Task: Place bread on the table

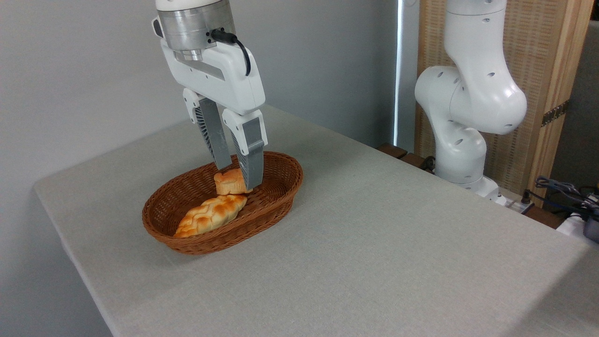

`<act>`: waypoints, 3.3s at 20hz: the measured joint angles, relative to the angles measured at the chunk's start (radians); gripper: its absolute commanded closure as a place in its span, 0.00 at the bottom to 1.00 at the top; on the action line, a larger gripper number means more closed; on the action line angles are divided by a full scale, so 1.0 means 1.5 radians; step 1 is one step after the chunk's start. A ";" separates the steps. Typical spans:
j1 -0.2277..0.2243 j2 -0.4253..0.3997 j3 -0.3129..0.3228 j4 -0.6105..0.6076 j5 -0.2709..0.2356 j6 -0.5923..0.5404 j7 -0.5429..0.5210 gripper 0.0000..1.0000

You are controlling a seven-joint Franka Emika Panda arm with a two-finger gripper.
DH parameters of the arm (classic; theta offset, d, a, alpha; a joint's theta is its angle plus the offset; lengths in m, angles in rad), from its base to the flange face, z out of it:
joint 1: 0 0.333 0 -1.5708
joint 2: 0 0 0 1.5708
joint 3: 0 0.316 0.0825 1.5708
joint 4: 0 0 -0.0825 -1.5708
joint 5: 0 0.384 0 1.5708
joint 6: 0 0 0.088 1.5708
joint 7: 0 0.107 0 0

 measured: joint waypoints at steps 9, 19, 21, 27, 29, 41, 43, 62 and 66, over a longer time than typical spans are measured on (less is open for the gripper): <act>0.000 0.000 0.000 0.000 0.000 0.000 0.000 0.00; -0.004 -0.031 -0.021 -0.063 -0.019 0.033 0.000 0.00; -0.004 -0.055 -0.027 -0.109 -0.053 0.072 0.000 0.00; -0.005 -0.084 -0.067 -0.202 -0.124 0.147 0.000 0.00; -0.006 -0.084 -0.085 -0.228 -0.162 0.175 0.000 0.00; -0.007 -0.083 -0.174 -0.351 -0.218 0.320 0.000 0.00; -0.007 -0.082 -0.181 -0.364 -0.218 0.330 0.000 0.00; -0.006 -0.079 -0.190 -0.384 -0.218 0.335 0.033 0.79; -0.005 -0.079 -0.189 -0.384 -0.218 0.335 0.033 0.79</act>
